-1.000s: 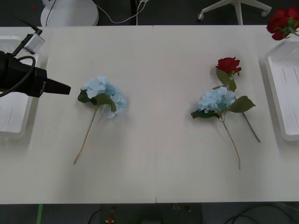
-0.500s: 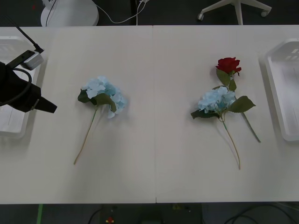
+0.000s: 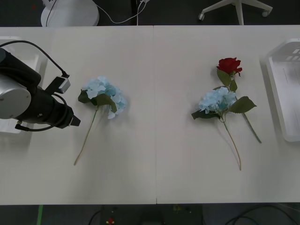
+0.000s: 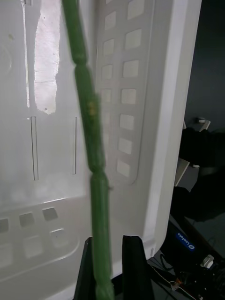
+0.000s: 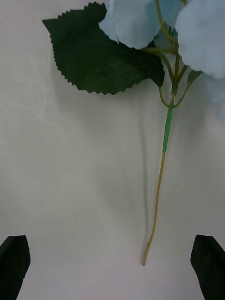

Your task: Put the red flowers into the right box and the blue flowers into the left box

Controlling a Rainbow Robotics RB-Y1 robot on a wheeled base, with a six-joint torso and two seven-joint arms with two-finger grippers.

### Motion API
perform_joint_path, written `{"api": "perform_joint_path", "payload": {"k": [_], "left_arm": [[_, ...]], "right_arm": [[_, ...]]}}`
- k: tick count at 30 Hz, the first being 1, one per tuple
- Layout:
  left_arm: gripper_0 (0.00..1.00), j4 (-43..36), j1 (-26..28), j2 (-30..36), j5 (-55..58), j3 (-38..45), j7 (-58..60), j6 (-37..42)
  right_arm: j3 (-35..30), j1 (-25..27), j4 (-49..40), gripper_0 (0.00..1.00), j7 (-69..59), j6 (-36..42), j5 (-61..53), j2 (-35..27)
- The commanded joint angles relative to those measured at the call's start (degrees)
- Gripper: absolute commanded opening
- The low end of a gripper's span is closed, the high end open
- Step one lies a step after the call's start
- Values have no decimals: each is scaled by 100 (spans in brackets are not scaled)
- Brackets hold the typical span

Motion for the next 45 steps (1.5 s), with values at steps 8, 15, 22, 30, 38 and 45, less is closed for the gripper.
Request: {"api": "perform_joint_path", "payload": {"k": [8, 15, 22, 30, 38, 45], "left_arm": [[100, 1261, -1134, -463, -402, -1156, 491, -475], [100, 1920, -1503, -823, -551, -1639, 509, -1020], [100, 2008, -1556, -841, -551, -1938, 544, -1143], [99, 2008, -1556, -849, -560, -2123, 667, -1143], [0, 2008, -1547, -849, -736, -2316, 773, -1204], [0, 2016, -1556, -823, -824, -2430, 904, -1433]], "right_arm": [[636, -769, 1032, 68, 41, -650, -15, 87], [540, -1191, 1032, 83, 58, 194, -850, 69], [733, -2140, 1032, 88, -100, 1266, -1835, 113], [1726, -2799, 1032, 88, -777, 809, -2432, 386], [2394, -3195, 1480, 89, -1040, 141, -2494, 1141], [2658, -3564, 2219, 89, -1049, -430, -2538, 1818]]}}
